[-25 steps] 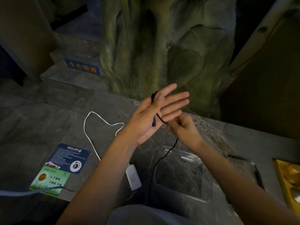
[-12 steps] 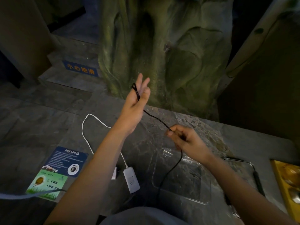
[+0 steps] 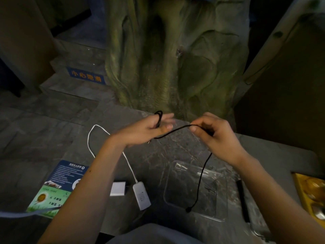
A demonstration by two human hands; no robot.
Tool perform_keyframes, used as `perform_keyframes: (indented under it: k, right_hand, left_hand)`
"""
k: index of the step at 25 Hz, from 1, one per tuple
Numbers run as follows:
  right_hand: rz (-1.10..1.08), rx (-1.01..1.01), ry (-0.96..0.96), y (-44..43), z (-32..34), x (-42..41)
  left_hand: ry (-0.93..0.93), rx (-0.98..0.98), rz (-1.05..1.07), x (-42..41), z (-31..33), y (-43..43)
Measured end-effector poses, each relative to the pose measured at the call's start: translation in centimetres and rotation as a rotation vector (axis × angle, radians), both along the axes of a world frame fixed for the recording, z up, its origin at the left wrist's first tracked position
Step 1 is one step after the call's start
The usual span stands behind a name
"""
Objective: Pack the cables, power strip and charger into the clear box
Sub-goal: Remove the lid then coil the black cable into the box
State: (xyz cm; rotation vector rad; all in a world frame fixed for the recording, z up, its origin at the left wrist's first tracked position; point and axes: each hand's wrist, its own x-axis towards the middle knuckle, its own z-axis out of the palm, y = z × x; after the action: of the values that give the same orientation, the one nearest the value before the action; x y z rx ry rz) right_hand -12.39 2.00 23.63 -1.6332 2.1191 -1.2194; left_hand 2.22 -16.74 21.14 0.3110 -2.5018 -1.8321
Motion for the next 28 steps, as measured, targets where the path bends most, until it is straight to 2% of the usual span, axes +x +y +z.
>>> perform_keyframes:
  k: [7,11,17,19,23,25,28]
  right_hand:
    - [0.06,-0.075,-0.009,-0.9,2.4,0.5]
    - [0.079,-0.133,-0.141,-1.7,2.7,0.2]
    - [0.155,-0.21,-0.351,-2.6,2.2,0.2]
    - [0.173,-0.227,-0.379,-2.9,1.5,0.4]
    - [0.138,-0.158,-0.304,-3.0,-0.2,0.8]
    - [0.089,-0.115,-0.26,-3.0,-1.1,1.3]
    - [0.065,-0.101,-0.356,-2.6,-2.1,1.9]
  left_hand:
    - [-0.183,-0.001,-0.375,0.5,1.4,1.3]
    - [-0.154,0.071,-0.504,0.5,1.9,2.5]
    - [-0.02,0.377,-0.73,0.7,3.0,4.3]
    - [0.095,0.492,-0.72,0.6,3.1,5.0]
    - [0.293,0.732,-0.477,0.5,3.1,5.9]
    - [0.398,0.771,-0.351,0.3,3.5,5.9]
    - [0.515,0.745,-0.181,-0.4,4.2,5.6]
